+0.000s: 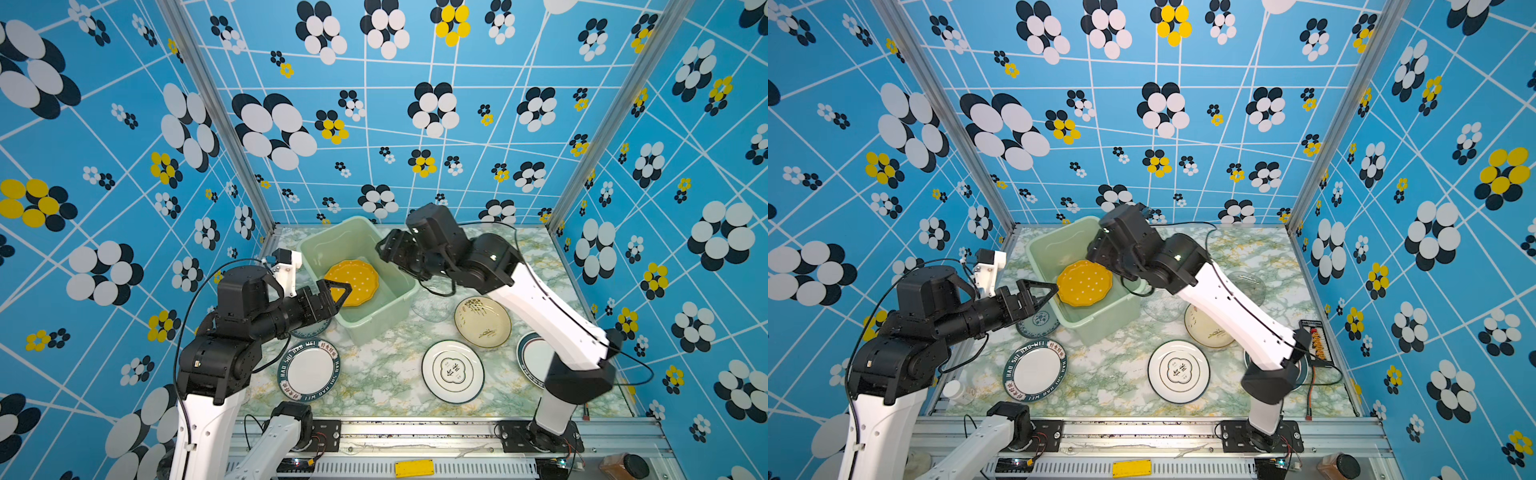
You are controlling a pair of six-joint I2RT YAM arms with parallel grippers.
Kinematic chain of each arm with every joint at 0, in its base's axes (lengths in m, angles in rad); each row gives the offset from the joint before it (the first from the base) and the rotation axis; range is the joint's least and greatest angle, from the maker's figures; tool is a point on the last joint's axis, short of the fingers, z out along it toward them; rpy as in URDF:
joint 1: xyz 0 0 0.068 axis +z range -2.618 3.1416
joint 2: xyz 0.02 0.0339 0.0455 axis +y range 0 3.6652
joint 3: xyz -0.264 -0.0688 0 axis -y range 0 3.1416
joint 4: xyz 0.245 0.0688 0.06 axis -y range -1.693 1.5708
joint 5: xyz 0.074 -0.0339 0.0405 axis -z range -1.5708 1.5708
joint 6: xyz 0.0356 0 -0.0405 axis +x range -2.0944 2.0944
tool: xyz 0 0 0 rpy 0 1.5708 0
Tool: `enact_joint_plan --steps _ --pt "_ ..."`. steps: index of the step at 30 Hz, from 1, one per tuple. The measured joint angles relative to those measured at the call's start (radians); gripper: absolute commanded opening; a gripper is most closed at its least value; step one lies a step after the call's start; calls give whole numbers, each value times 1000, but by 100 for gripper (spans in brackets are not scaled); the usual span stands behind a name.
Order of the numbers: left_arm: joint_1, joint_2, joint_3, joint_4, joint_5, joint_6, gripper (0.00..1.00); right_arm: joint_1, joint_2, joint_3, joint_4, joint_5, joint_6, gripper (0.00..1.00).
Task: Place the plates into the plastic bin on the countertop
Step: Pick up the plate from the bottom-center of the table.
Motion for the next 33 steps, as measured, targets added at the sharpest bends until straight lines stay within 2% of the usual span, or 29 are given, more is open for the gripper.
enact_joint_plan --steps 3,5,7,14,17,23,26,33 --pt "-117 26 22 -23 -4 -2 99 -61 -221 -317 64 -96 -47 72" --pt "-247 50 45 -45 -44 1 99 -126 -342 -513 85 -163 -66 71" --pt "-365 69 54 -56 -93 0 99 -180 -417 -642 77 -217 -86 71" --pt "-745 153 -11 -11 -291 -100 99 -332 -587 -899 12 -386 -194 73" --pt "-860 198 -75 53 -364 -183 99 -401 -634 -981 -12 -438 -239 73" --pt "-974 242 -269 238 -456 -407 99 -497 -648 -1156 -18 -507 -299 74" --pt "-1001 262 -346 312 -490 -525 99 -511 -648 -1229 -14 -525 -317 74" --pt "-1036 290 -435 429 -568 -711 99 -517 -690 -1366 16 -517 -322 74"
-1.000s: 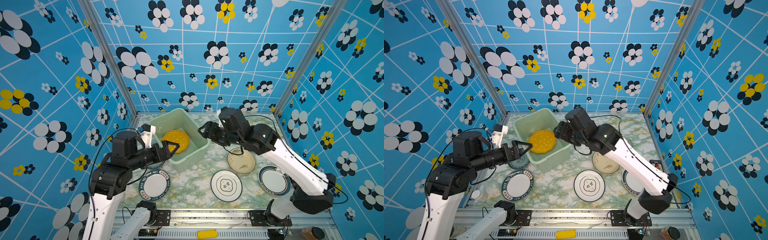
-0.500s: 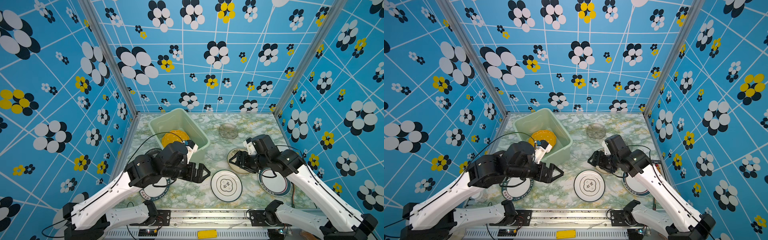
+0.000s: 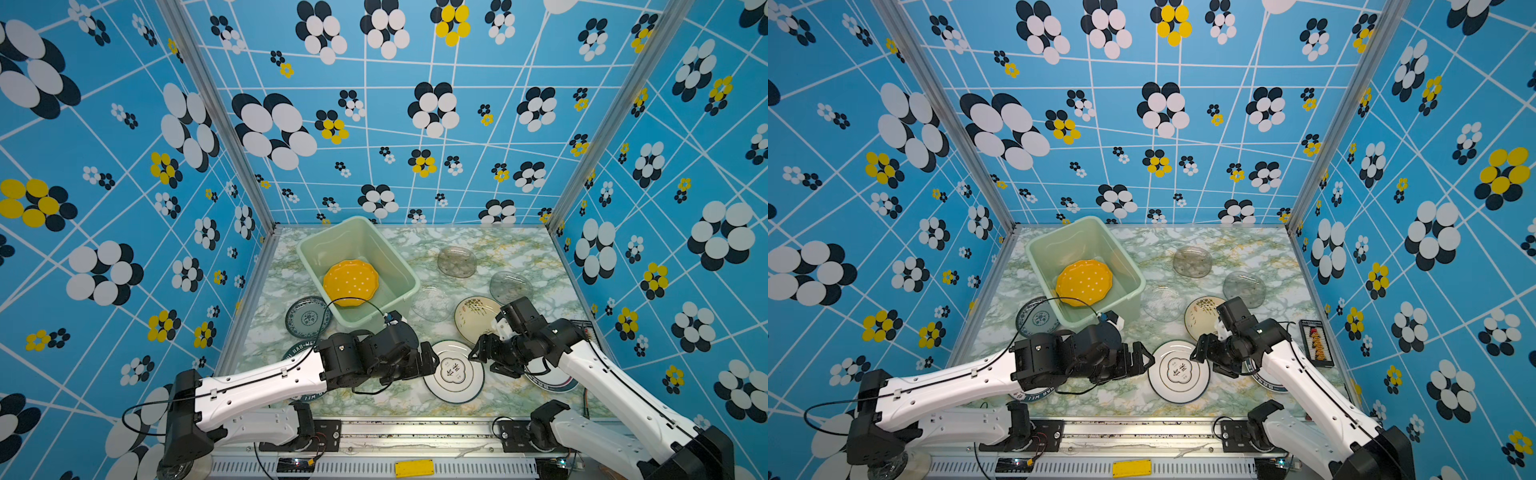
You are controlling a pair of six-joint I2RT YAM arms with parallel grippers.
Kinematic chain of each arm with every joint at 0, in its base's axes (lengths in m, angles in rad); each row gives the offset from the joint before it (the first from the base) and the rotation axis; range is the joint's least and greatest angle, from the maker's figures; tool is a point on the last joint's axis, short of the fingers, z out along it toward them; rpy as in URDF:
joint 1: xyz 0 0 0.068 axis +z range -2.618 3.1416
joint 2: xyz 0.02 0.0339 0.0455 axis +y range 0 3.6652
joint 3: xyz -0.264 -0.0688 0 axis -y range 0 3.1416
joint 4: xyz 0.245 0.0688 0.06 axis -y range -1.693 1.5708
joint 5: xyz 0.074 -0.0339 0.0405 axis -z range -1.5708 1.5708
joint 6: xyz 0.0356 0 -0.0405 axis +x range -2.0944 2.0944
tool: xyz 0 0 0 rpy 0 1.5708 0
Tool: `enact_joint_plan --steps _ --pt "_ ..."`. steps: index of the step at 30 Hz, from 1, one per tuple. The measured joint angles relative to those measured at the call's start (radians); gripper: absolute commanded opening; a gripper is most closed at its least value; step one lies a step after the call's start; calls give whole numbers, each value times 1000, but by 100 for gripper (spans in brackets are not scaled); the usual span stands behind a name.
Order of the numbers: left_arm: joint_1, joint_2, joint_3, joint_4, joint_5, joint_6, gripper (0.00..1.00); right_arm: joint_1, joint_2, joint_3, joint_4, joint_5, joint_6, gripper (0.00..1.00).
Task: Place the plates into the plastic bin on the countertop
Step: Pick up the plate from the bottom-center of the table.
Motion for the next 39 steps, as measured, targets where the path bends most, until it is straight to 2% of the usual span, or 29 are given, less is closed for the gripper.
enact_joint_plan --steps 9,19,24,39 --pt "-26 123 -108 109 -71 -193 99 -15 -25 -149 141 2 29 74" --pt "-31 281 -144 281 -68 -341 99 -81 -5 -166 167 6 2 78" --pt "-31 388 -156 359 -30 -378 99 -89 53 -188 182 -1 -23 78" --pt "-10 516 -109 501 66 -372 94 -111 181 -196 299 -96 -109 77"
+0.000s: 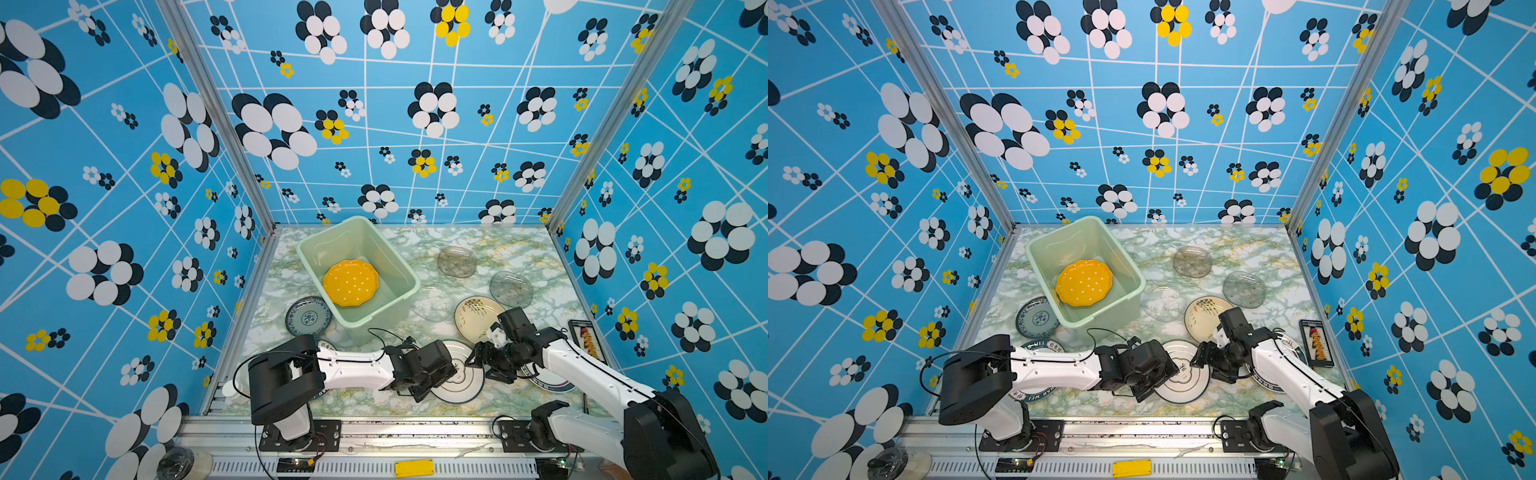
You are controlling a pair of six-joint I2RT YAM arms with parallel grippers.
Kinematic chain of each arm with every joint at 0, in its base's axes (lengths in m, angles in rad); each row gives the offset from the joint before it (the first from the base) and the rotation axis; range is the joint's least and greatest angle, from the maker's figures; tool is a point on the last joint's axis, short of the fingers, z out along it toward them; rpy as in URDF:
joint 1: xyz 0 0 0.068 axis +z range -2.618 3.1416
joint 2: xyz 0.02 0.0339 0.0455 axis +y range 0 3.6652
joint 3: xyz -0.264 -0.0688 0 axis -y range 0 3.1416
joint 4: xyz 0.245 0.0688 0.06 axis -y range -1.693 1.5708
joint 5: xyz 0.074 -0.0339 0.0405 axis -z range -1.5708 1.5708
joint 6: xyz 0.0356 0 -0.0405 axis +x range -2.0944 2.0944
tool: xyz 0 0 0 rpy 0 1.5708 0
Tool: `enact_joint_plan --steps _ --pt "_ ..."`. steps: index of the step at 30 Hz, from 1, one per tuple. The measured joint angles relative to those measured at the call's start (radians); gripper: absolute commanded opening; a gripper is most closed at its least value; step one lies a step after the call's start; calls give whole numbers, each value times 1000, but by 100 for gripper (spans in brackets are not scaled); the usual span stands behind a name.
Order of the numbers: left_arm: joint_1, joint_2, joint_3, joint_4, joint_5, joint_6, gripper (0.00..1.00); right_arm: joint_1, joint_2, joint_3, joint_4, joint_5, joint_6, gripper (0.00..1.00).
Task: Place the plates into the plastic bin on the countertop
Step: Pick up the plate from the bottom-center of the table.
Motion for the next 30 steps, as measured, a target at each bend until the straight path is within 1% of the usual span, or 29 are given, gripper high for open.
enact_joint_plan --steps 5,10,13,17,19,20,22,24,28,30 --pt "0 1 0 5 5 3 93 -5 26 -3 29 -38 -29 75" --pt "0 2 0 5 6 4 93 -10 29 -15 49 -64 -57 69" --pt "0 2 0 6 9 11 93 -11 -13 -36 53 -82 -61 64" --pt "0 2 1 5 12 19 93 -11 -123 -48 53 -112 -57 59" --pt "0 2 2 4 12 22 93 -11 -163 -48 60 -124 -47 55" --pt "0 2 3 2 13 24 93 -11 -177 -49 68 -130 -40 52" --pt "0 3 5 0 13 26 93 -11 -188 -49 79 -142 -27 47" --pt "0 5 9 -5 13 26 93 -11 -184 -49 92 -153 -16 39" --pt "0 8 14 -10 13 26 93 -11 -161 -49 116 -167 2 29" --pt "0 8 14 -13 13 26 93 -11 -150 -49 128 -172 6 21"
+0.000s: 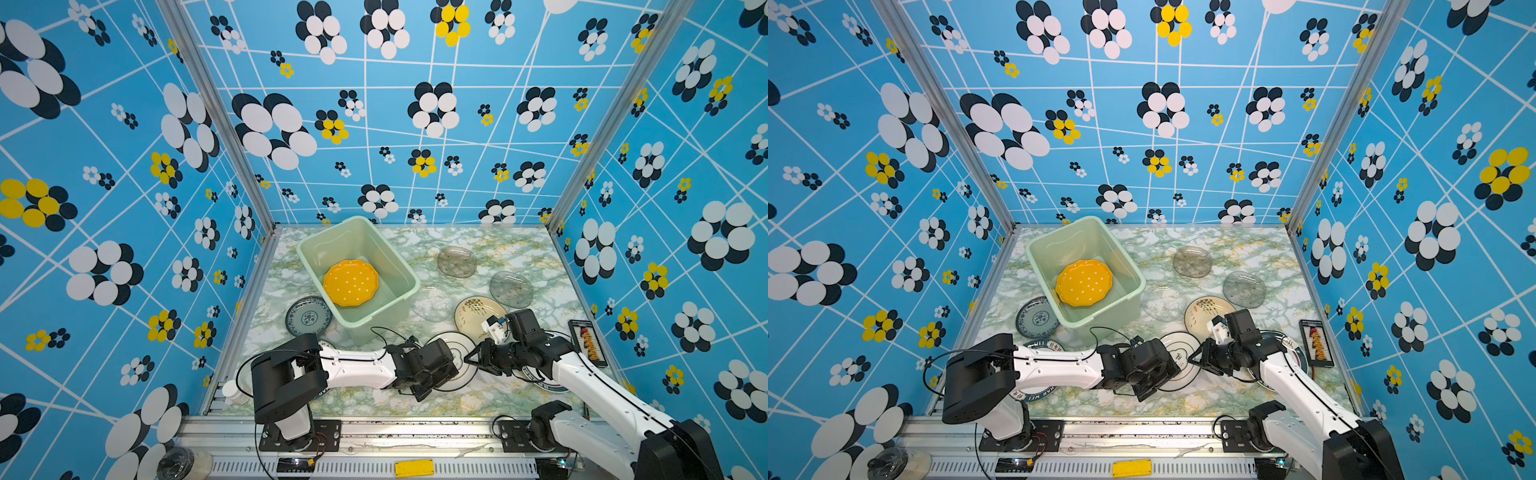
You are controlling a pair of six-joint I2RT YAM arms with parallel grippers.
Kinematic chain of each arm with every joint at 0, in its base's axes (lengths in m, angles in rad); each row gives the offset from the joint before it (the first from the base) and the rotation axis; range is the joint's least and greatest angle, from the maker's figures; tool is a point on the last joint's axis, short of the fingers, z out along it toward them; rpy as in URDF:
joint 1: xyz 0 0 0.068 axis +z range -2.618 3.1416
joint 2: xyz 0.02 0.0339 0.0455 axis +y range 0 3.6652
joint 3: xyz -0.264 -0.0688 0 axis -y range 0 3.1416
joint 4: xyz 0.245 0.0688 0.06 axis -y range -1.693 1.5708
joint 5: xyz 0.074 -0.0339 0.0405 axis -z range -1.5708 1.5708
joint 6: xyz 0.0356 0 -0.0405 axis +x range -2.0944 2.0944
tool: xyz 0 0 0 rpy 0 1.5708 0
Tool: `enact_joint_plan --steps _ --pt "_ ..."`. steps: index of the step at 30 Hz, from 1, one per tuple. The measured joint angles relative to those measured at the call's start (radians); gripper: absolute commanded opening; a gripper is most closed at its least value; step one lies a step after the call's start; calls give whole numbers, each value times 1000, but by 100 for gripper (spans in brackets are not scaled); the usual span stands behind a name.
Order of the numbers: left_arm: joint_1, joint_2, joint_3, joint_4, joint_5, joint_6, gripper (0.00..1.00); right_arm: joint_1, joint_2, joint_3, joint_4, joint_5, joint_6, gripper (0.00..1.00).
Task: Place the plates into the plastic bin on the countertop
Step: Pick up the plate from the bottom-center of the table.
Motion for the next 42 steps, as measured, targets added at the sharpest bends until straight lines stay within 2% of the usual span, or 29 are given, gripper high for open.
enact_joint_plan --steps 3,9,17,26,31,37,42 --pt "0 0 1 -1 0 0 93 0 2 0 5 -6 7 13" --pt "0 0 12 -9 -1 12 94 -1 -12 -1 -16 19 10 4" --pt "-19 -16 130 -192 -48 110 97 -1 -86 40 -92 41 13 1" --pt "-43 -129 247 -325 -156 180 99 -1 -129 238 -347 193 13 1" --pt "-43 -167 292 -388 -206 237 99 -1 -168 341 -449 237 22 1" --pt "-43 -232 422 -503 -288 351 99 -1 -192 510 -532 261 70 0" --pt "-17 -379 523 -579 -366 496 99 -1 -192 683 -584 272 156 1"
